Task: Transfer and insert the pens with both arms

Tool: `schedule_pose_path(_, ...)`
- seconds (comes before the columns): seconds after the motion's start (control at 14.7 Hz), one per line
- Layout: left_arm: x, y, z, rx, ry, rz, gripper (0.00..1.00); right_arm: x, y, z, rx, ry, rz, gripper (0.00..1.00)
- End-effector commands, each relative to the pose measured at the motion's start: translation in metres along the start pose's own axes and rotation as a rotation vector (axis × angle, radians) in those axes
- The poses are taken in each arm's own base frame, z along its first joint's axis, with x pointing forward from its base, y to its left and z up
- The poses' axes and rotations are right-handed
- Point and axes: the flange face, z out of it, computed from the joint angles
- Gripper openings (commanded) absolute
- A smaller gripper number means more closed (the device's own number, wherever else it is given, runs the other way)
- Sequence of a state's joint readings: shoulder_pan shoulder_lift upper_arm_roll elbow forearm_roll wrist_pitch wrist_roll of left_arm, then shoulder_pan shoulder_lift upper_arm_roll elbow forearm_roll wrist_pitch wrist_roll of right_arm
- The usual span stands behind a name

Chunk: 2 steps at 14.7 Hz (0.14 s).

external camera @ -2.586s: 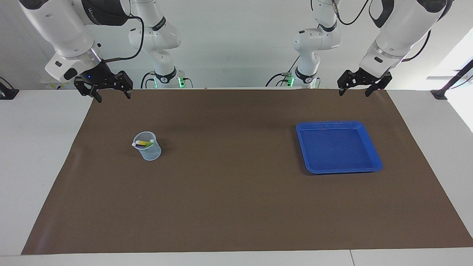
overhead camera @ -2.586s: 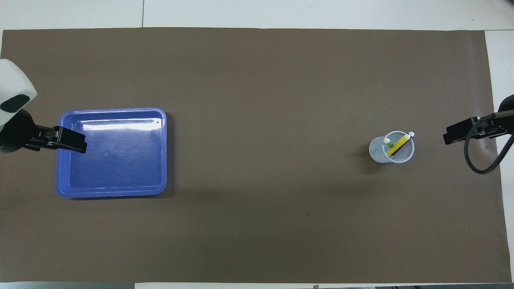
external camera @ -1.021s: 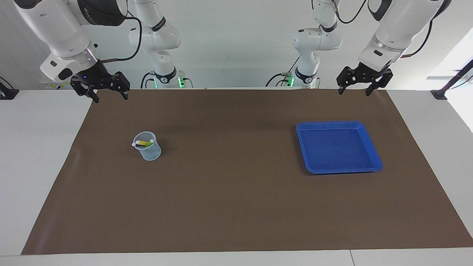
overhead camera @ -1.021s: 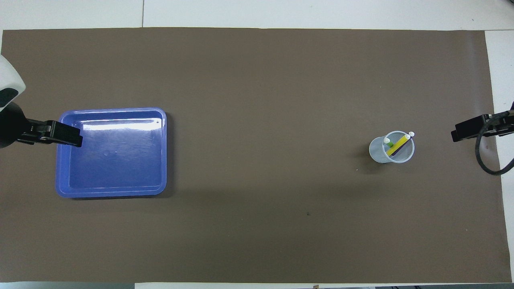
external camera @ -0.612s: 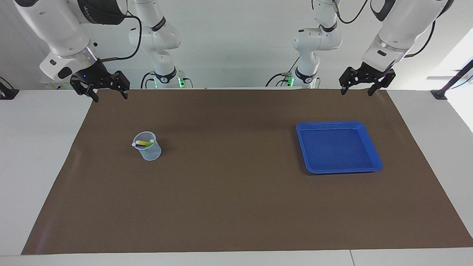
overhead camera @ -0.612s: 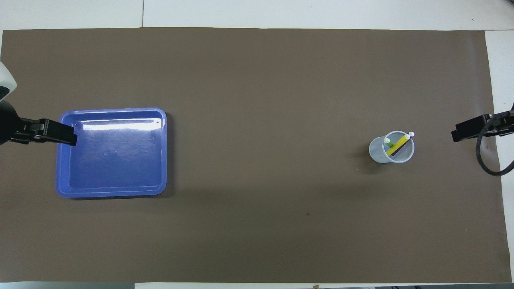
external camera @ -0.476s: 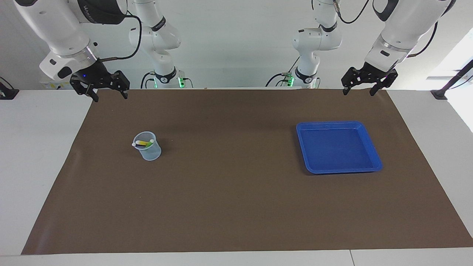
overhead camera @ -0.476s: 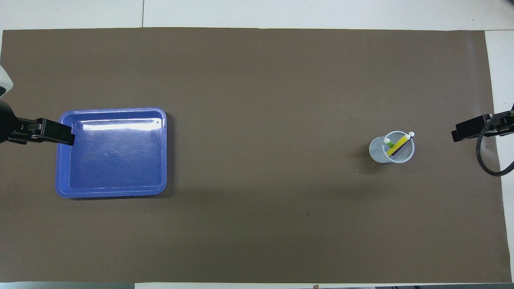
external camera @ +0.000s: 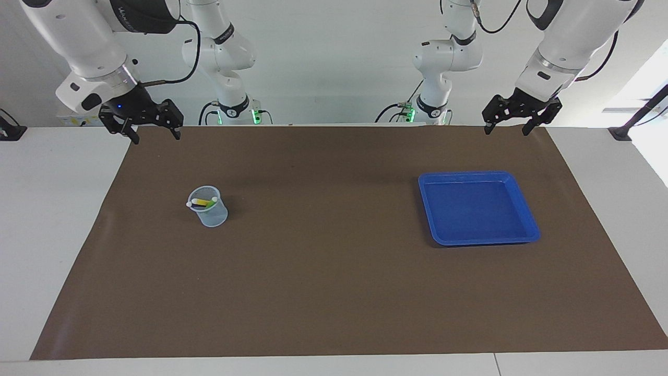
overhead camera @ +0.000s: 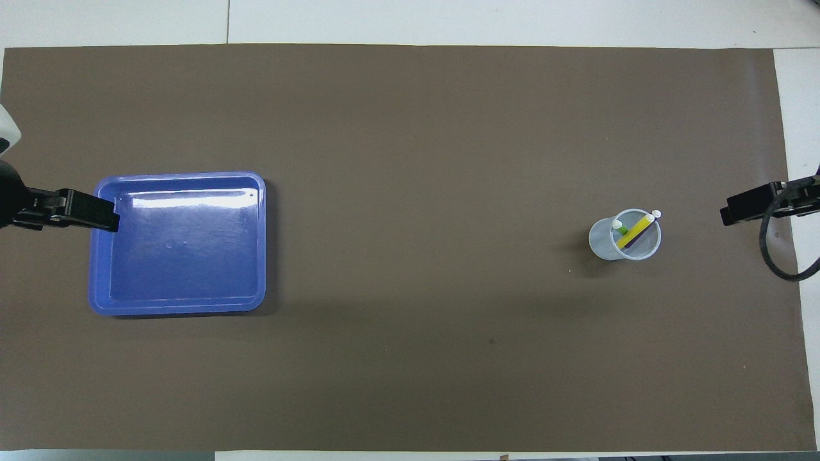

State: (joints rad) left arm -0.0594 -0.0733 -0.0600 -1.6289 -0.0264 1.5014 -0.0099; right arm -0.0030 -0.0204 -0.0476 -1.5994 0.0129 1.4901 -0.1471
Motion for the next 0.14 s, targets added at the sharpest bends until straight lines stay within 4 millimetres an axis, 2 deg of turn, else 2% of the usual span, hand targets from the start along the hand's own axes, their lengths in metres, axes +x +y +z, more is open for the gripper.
schedule_pose_path(0.0, -0.0005, -0.0022, -0.0011, 0.012, 0.01, -0.008, 1.0, -0.0042, -0.0009, -0.004, -0.005, -0.007, 0.016, 1.0)
schedule_pose_path(0.07, -0.0007, -0.0022, -0.001, 0.012, 0.008, -0.008, 1.0, -0.0042, -0.0009, -0.004, -0.005, -0.007, 0.016, 1.0)
